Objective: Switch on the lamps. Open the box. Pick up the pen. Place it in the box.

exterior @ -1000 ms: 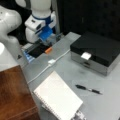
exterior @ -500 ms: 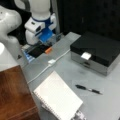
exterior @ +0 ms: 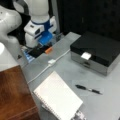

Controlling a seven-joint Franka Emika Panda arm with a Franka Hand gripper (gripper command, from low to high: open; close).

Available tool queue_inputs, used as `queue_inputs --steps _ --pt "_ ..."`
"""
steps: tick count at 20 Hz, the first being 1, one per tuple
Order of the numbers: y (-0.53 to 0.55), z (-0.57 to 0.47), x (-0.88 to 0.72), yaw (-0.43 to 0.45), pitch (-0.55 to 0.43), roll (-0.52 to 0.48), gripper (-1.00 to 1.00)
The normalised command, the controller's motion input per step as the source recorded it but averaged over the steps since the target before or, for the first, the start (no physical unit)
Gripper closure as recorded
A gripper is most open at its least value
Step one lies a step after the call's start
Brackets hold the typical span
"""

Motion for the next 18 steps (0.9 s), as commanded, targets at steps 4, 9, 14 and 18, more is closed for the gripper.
queue_inputs --steps 4,9,14,18 --pt "-0.13 -0.09 0.02 0.001 -0.055 0.035 1.00" --pt "-0.13 -0.12 0.00 0.022 -0.050 0.029 1.00" --pt "-0.11 -0.17 -0.02 0.038 -0.055 0.048 1.00" --pt "-0.07 -0.21 -0.04 0.042 -0.078 0.061 1.00"
